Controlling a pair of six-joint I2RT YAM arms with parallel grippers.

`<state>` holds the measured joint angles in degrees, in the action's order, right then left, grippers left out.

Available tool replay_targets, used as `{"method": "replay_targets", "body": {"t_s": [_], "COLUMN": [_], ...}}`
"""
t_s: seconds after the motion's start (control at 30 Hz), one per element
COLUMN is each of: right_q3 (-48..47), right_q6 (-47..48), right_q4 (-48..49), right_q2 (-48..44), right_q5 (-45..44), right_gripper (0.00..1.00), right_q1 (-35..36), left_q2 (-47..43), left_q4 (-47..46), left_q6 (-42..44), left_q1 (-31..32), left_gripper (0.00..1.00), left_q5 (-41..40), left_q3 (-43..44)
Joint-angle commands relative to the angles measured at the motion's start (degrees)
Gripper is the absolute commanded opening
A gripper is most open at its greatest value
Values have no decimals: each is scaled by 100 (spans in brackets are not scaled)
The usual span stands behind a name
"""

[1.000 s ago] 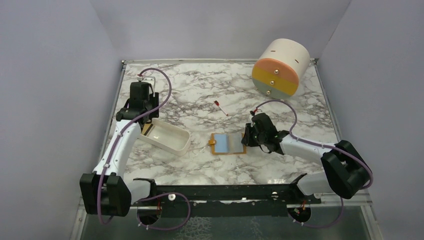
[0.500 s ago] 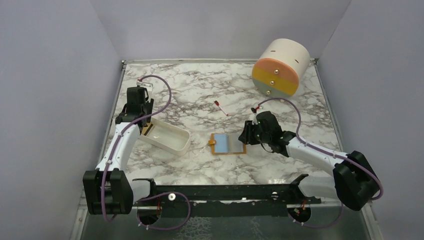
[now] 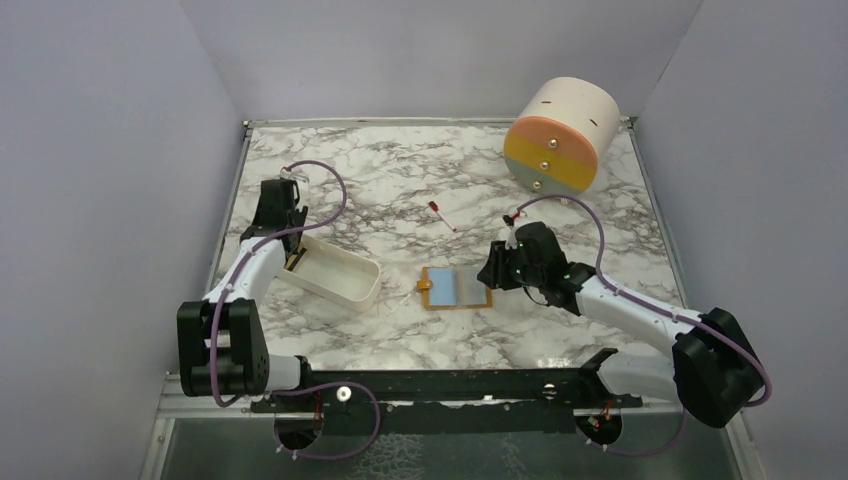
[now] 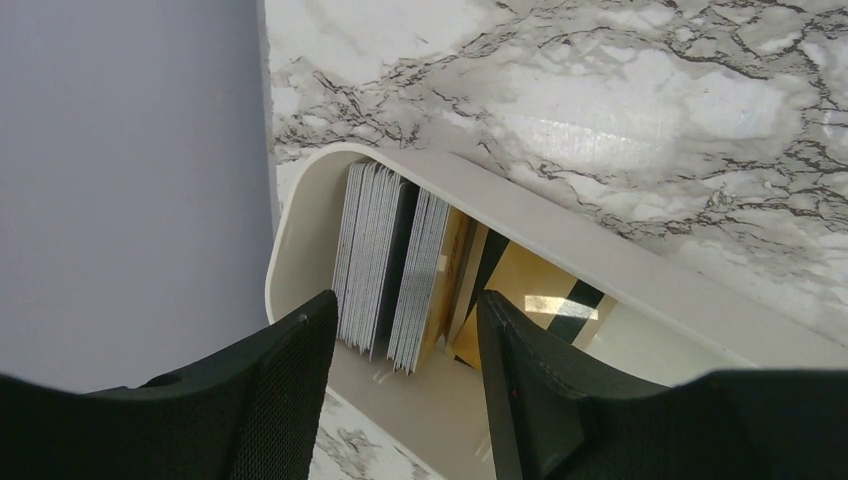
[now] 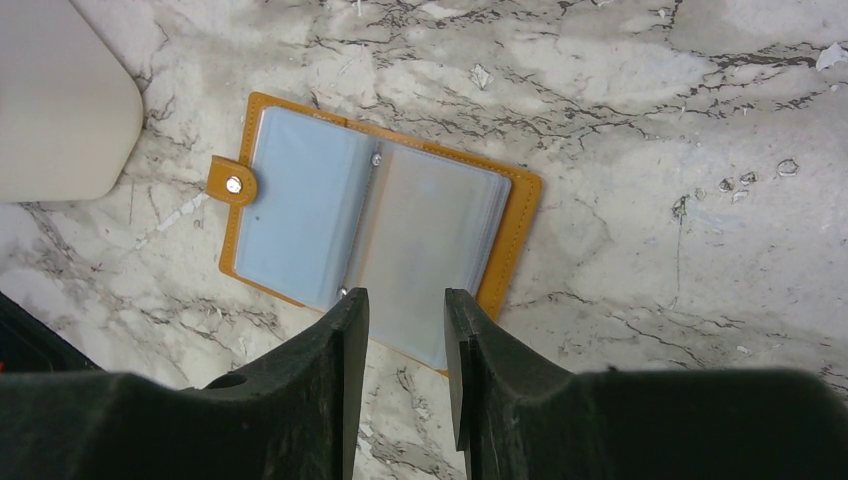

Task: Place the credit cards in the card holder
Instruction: Pick up the credit card from the storage box.

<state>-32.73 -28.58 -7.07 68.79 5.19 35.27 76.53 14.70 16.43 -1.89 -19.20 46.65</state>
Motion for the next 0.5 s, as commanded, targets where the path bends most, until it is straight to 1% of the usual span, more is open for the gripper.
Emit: {"method": "replay_targets", "body": {"t_s": [0.0, 0.2, 0.47], "right_q3": [-193, -242, -246], "right_q6": [88, 134, 126], "right_q4": [-135, -100, -49], "right_q2": [-162, -174, -165], "right_q5": [55, 167, 260], "right_gripper": [34, 34, 34], "right_q1": [20, 24, 24], "left_q2": [160, 433, 678], "left_q4": [-500, -631, -713], "left_q6": [178, 301, 283], "left_q1": [-118, -203, -324], "left_gripper": [56, 57, 58], "left_q5": [-282, -472, -202], "left_q3": [-71, -60, -34]}}
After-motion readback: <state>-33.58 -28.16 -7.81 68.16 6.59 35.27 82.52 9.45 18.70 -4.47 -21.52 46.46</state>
